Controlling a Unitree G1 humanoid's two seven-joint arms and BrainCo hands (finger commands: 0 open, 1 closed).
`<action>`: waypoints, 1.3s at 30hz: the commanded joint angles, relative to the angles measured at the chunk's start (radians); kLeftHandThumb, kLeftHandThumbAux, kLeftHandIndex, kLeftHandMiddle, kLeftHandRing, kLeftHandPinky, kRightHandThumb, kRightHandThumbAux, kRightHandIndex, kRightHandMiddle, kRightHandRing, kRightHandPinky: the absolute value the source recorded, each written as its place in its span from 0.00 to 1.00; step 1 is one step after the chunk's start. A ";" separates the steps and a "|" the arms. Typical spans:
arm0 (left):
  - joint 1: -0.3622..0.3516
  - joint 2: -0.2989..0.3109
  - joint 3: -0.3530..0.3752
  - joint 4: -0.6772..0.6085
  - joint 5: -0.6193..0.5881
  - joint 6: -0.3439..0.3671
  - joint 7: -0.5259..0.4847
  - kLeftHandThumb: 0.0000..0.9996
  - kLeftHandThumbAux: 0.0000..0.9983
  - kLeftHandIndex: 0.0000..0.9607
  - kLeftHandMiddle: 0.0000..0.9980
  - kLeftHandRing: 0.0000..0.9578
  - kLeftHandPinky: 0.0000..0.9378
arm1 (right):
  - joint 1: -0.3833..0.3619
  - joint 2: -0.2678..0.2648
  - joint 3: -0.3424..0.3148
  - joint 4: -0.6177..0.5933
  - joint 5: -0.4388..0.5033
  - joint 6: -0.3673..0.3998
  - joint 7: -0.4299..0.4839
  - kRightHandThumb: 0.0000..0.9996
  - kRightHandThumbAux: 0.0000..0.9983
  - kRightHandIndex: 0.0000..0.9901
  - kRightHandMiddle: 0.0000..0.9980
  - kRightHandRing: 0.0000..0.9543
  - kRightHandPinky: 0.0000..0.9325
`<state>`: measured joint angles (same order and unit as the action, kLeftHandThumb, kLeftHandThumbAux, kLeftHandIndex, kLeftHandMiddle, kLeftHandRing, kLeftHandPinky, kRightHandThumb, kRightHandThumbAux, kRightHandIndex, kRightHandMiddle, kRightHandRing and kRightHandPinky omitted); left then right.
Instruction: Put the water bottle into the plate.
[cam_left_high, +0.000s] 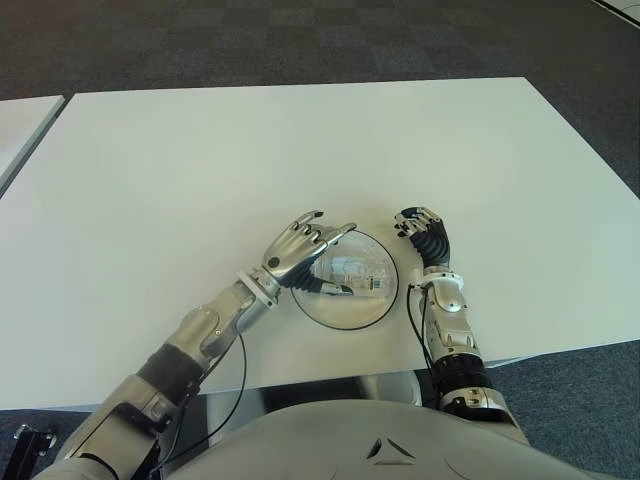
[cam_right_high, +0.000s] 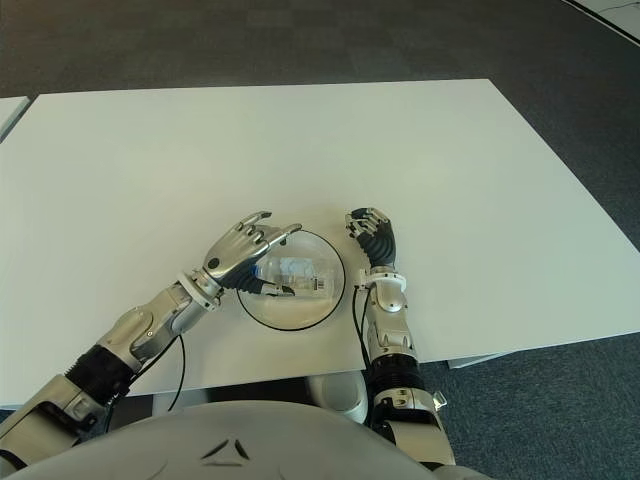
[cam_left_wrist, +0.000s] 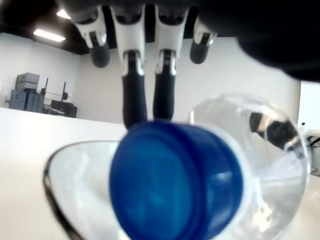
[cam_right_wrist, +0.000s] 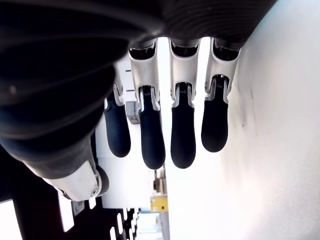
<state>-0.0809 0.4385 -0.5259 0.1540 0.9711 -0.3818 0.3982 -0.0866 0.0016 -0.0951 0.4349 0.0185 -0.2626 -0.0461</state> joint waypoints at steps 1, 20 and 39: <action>0.024 -0.011 0.016 -0.016 -0.024 0.006 -0.002 0.22 0.18 0.00 0.00 0.00 0.00 | 0.013 0.004 0.002 0.027 -0.001 0.025 -0.005 0.71 0.73 0.43 0.50 0.54 0.56; 0.043 -0.025 0.037 -0.041 -0.029 0.027 -0.006 0.18 0.23 0.00 0.00 0.00 0.00 | 0.011 -0.001 0.000 0.027 0.004 0.023 0.004 0.71 0.74 0.43 0.49 0.53 0.57; 0.088 -0.082 0.111 -0.011 -0.210 -0.066 0.041 0.17 0.22 0.00 0.00 0.00 0.00 | 0.012 -0.010 0.002 0.026 -0.003 0.016 0.006 0.71 0.73 0.43 0.49 0.54 0.58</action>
<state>-0.0139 0.3685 -0.4464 0.1155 0.8300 -0.4033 0.4111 -0.0875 -0.0080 -0.0946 0.4372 0.0160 -0.2632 -0.0417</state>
